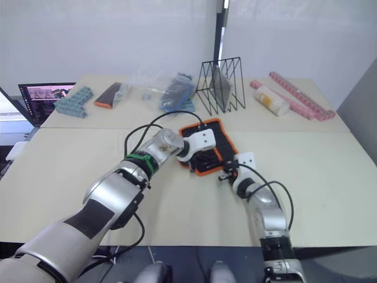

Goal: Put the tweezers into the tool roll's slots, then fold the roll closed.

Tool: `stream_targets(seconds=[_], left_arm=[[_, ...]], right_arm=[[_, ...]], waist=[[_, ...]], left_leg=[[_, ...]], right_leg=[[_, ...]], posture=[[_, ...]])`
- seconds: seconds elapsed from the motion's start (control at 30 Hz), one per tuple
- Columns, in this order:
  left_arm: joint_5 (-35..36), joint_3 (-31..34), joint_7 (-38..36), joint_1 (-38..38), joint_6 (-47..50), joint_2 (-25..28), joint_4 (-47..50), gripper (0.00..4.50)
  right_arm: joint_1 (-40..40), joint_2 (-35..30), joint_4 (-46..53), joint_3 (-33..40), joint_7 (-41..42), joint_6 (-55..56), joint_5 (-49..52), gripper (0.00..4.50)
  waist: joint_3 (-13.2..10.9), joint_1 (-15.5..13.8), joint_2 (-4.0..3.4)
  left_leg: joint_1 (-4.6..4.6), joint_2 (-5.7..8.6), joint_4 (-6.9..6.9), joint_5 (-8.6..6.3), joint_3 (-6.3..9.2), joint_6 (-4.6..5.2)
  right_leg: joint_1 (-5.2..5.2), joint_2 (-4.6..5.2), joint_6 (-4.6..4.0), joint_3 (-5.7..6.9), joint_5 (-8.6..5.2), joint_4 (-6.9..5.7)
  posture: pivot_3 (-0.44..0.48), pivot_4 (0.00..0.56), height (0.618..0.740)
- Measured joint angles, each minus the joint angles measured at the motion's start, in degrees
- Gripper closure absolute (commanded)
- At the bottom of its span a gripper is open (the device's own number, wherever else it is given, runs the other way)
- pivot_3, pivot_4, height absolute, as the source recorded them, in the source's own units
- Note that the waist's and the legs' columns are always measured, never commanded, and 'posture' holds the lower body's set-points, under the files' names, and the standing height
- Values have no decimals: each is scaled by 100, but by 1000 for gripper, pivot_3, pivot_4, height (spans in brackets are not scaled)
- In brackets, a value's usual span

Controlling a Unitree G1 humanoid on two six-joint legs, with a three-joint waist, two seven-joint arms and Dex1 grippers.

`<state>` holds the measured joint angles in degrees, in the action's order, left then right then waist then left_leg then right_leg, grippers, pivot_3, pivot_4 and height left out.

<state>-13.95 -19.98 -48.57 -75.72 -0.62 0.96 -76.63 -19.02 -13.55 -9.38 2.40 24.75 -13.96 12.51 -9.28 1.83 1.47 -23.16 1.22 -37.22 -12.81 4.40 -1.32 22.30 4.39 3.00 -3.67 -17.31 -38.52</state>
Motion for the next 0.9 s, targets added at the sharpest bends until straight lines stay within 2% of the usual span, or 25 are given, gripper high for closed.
stream_targets(seconds=[0.4,0.47,0.63,0.8,0.83,0.9], left_arm=[[-176,254,321,1,-201,-116,-139,4483],[-170,343,333,1,-197,-111,-161,3605],[-93,675,376,-3,-161,-68,-159,1983],[122,1015,-45,-101,-15,213,-59,270],[211,1105,-172,-131,30,308,-8,14],[387,1272,-468,-160,105,559,169,14]], right_arm=[[-18,42,-5,3,-23,-20,-7,4500],[-38,55,-24,2,-24,-21,-11,4500],[-121,81,-102,-40,-10,-21,-23,4500],[-153,81,-142,-58,-1,-16,-25,4500],[-160,81,-152,-58,0,-16,-26,4500],[-188,81,-187,-64,8,-7,-28,4500]], waist=[[0,14,0],[0,25,0],[0,62,0],[0,81,0],[0,82,0],[0,92,0]], left_leg=[[0,1,0,0,0,0],[1,1,-1,0,0,0],[4,0,-1,0,1,0],[4,-2,-1,0,2,0],[5,-2,-1,0,2,0],[6,-2,-1,0,2,0]], right_leg=[[0,0,0,0,0,-2],[1,0,0,0,0,-3],[1,-1,0,0,0,-9],[3,-3,0,0,0,-13],[3,-3,0,0,0,-14],[3,-4,0,0,0,-15]], posture=[[0,150,739],[0,150,739],[0,150,739],[0,150,739],[0,150,739],[0,150,739]])
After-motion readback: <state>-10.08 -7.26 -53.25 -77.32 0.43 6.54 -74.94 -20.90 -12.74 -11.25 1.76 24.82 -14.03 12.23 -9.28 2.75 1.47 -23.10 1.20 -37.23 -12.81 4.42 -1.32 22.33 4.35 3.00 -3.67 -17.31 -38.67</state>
